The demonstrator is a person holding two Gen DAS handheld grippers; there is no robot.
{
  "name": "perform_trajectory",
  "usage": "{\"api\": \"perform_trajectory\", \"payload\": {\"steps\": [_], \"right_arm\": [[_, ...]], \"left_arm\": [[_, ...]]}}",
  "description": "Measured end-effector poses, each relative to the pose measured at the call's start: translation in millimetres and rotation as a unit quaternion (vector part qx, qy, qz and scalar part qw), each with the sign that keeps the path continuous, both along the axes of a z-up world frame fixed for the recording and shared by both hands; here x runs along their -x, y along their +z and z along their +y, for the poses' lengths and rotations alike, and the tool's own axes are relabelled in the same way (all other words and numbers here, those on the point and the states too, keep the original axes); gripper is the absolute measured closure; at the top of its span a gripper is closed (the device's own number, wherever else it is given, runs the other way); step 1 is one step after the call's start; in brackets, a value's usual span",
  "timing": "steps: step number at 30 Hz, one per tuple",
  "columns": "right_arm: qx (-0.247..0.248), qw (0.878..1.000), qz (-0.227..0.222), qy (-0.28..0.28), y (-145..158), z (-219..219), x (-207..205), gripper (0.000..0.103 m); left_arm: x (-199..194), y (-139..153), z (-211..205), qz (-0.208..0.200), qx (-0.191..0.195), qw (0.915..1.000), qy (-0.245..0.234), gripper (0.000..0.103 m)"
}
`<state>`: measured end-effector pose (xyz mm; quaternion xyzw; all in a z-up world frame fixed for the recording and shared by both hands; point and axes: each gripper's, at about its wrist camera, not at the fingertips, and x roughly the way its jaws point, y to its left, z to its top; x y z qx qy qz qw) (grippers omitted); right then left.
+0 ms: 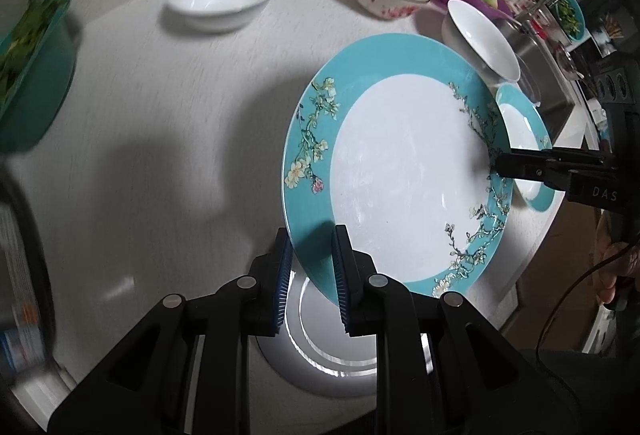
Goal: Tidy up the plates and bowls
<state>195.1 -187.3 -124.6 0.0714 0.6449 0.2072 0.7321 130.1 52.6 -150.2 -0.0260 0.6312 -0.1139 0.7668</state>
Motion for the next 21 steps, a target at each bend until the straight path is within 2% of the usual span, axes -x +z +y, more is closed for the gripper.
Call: {"api": "perform_trajectory", "payload": {"steps": [6, 13, 21], "right_arm": [[-0.003, 1.0, 0.009, 0.025, -6, 9, 24, 0.082], [-0.004, 0.999, 0.024, 0.047, -18, 22, 46, 0.082], [0.006, 0.997, 0.045, 0.061, -44, 31, 62, 0.082]], "left_arm": [[46, -9, 11, 0.012, 0.006, 0.9995, 0.028, 0.085], [82, -21, 20, 0.022, 0.008, 0.9984, 0.052, 0.085], [94, -49, 22, 0.033, -0.001, 0.9975, 0.063, 0.085]]}}
